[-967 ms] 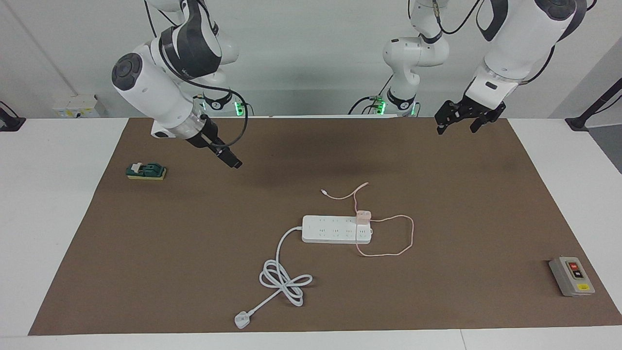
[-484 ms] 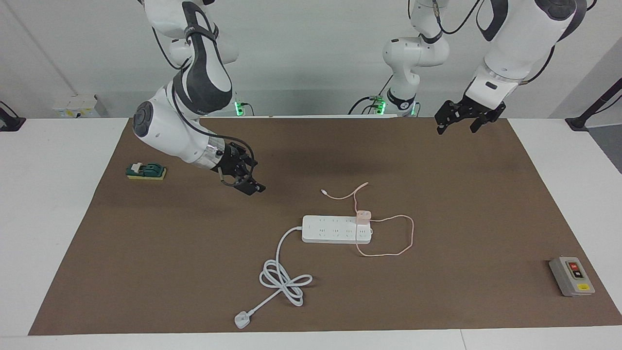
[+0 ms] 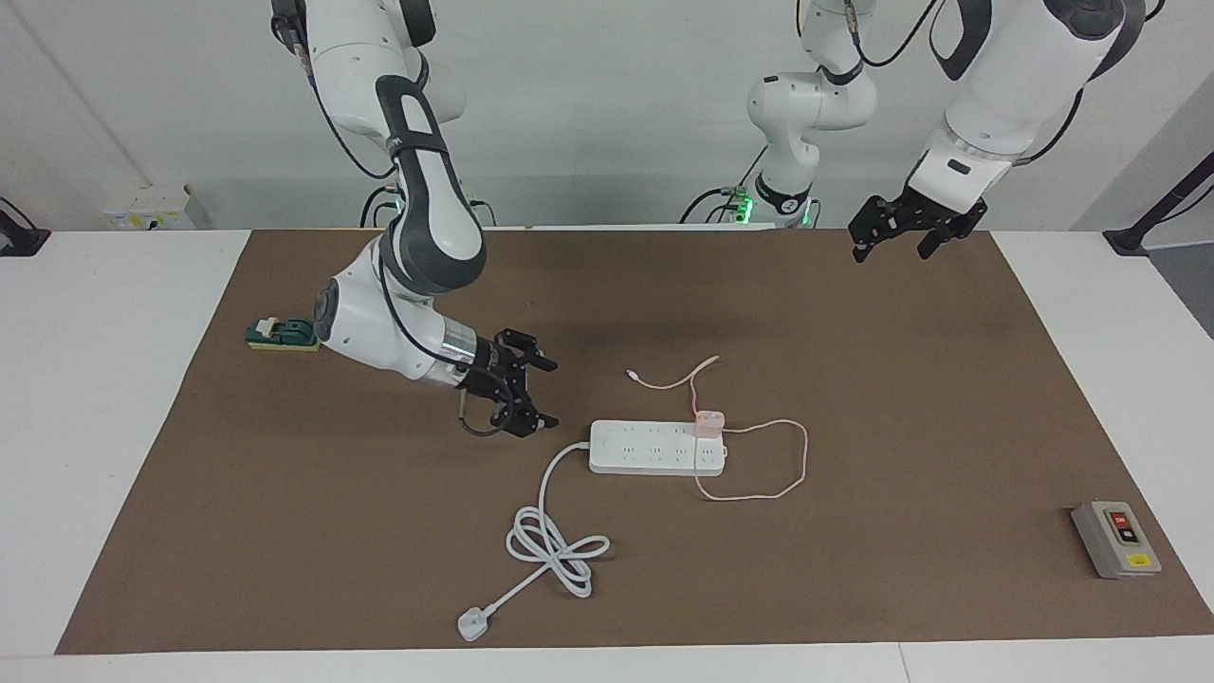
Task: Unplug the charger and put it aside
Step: 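Reach the right gripper to the power strip's end nearest it, then grasp the white power strip with the right gripper to hold it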
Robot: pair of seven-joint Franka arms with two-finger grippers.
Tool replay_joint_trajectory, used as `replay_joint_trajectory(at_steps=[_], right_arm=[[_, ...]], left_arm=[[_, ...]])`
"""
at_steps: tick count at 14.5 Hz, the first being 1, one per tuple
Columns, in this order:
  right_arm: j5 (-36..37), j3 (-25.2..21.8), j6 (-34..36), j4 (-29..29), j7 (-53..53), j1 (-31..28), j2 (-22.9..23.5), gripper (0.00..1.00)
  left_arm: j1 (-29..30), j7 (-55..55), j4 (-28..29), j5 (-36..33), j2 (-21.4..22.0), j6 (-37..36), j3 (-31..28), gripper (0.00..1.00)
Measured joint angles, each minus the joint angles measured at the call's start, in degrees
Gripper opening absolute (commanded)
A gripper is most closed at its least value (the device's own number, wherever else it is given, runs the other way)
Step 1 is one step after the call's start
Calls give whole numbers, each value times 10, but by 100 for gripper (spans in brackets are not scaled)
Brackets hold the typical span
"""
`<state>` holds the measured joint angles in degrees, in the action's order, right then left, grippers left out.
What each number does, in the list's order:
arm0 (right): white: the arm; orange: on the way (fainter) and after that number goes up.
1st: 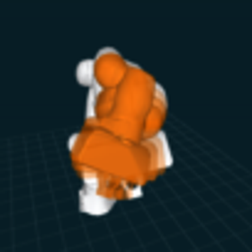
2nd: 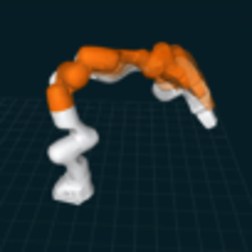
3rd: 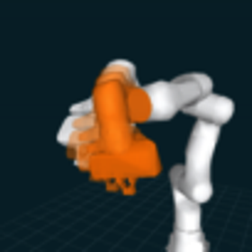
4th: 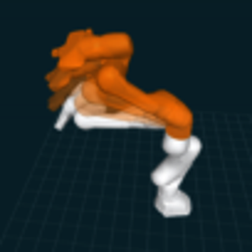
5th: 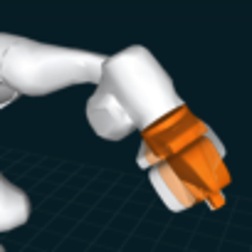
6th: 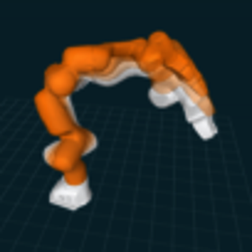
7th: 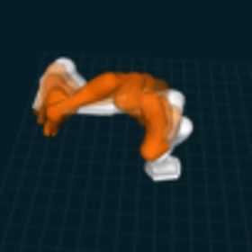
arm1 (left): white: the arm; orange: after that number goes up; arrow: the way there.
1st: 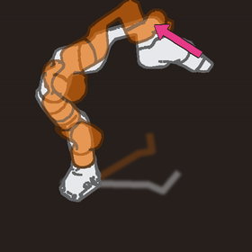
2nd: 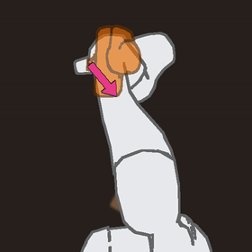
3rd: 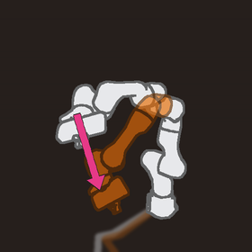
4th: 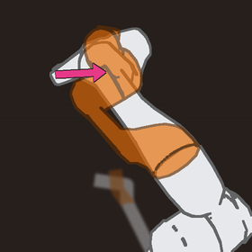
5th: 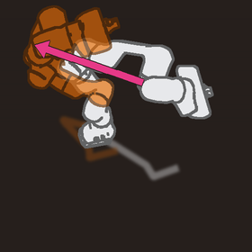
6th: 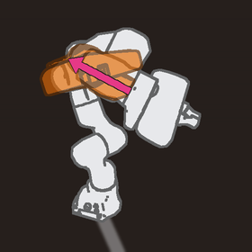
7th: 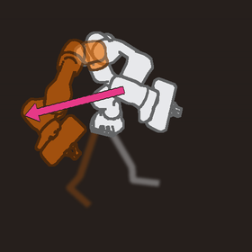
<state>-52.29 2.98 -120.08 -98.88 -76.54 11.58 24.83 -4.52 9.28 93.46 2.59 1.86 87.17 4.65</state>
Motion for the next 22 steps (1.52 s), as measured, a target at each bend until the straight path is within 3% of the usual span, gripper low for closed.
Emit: replay_joint_trajectory(at_steps=[6, 11, 22], right_arm=[[-6, 0, -39, 23, -3, 25, 36, 100], [-64, 0, -40, 31, 12, 28, 60, 100], [-89, -1, -60, 54, 53, 59, 116, 100]], left_arm=[[0, 0, 0, 0, 0, 0, 0, 100], [0, 0, 0, 0, 0, 0, 0, 100], [0, 0, 0, 0, 0, 0, 0, 100]])
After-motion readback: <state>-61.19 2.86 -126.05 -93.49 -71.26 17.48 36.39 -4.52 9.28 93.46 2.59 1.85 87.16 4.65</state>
